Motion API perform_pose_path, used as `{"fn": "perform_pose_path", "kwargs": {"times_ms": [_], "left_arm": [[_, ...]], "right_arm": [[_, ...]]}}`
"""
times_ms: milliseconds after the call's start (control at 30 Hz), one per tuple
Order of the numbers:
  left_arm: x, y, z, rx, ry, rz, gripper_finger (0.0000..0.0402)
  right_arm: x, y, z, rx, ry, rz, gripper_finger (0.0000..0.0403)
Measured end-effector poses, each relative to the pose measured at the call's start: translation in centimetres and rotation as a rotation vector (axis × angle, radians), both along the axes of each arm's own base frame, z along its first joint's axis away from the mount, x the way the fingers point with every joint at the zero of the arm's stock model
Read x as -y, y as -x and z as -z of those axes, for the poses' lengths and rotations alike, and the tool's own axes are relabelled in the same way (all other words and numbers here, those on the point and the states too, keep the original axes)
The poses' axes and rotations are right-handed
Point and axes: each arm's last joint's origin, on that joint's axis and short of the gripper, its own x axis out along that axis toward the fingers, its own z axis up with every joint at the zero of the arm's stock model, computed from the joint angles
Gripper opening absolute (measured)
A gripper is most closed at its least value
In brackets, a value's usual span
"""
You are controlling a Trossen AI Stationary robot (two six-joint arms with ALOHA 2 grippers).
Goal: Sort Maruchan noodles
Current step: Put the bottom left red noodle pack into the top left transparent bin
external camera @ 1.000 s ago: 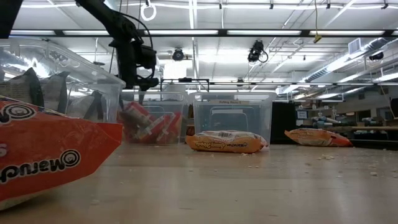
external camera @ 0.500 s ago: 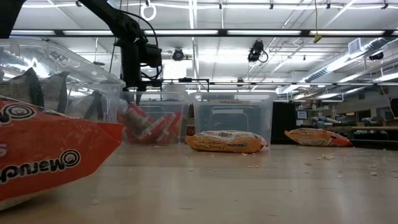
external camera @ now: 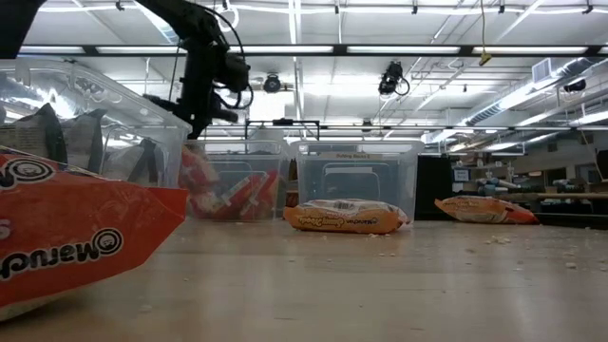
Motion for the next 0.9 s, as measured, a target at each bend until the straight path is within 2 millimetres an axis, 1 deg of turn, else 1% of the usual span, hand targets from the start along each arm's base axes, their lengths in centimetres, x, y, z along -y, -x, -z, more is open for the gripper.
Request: {"fn": "perform_pose_path", "kwargs": {"times_ms": [100,300,433,500,567,667,767,900], "left_arm": [[0.5,-1.2,1.6,-0.061,0.009,0.038,0.0014],[1.7,-4.6,4.0,-0.121,-0.020,0.161,0.0020],[2.6,-6.1,5.6,-0.164,0.004,0.217,0.0027],[2.9,-6.9,6.3,-0.138,0.021,0.234,0.0032],[3.2,-7.8,6.9,-0.075,0.049,0.247,0.0040],[3.6,-8.7,7.0,0.005,0.059,0.271,0.0058],[3.6,-9.5,6.2,0.037,0.030,0.287,0.0079],[3.2,-9.9,5.1,0.064,-0.003,0.296,0.0113]], "right_arm": [[0.3,-0.2,0.0,-0.001,0.001,0.008,0.0284],[0.5,-0.4,0.0,-0.012,-0.034,0.012,0.0284],[0.5,-0.5,0.0,-0.012,-0.043,0.013,0.0284],[0.5,-0.5,0.0,-0.012,-0.044,0.012,0.0284],[0.5,-0.5,0.0,-0.013,-0.045,0.011,0.0284],[0.5,-0.5,0.0,-0.018,-0.052,0.009,0.0284],[0.7,-0.6,0.1,-0.029,-0.068,0.005,0.0284],[0.8,-0.7,0.1,-0.041,-0.085,0.001,0.0284]]}}
